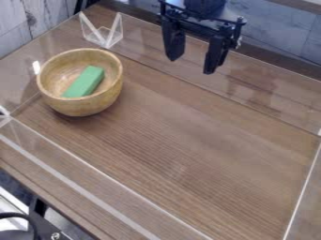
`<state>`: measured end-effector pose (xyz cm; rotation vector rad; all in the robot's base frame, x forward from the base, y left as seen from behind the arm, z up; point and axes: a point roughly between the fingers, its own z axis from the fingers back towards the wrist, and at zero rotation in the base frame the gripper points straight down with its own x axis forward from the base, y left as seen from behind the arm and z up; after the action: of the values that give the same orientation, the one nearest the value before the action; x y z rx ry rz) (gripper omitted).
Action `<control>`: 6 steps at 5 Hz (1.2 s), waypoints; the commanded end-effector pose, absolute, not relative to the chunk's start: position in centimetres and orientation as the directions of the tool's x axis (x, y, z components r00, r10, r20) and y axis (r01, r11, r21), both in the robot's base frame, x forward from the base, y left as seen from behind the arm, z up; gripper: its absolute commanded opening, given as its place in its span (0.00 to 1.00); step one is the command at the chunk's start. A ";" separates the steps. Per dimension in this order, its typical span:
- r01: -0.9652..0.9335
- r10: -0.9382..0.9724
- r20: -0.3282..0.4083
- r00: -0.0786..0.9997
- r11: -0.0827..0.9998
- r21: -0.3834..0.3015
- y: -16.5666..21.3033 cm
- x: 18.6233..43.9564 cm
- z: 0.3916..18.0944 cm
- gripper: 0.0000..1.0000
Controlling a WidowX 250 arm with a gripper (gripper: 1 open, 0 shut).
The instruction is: Move green stick from inside the wooden bowl to the table next to it
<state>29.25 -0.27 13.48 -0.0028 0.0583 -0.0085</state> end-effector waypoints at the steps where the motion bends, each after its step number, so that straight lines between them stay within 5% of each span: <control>1: 0.040 -0.040 -0.070 0.997 0.999 0.000 0.9 29.2 13.1 1.00; 6: -0.018 0.020 -0.091 0.996 1.000 0.017 5.7 27.6 12.1 1.00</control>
<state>27.37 5.73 10.51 0.0025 0.1498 0.0324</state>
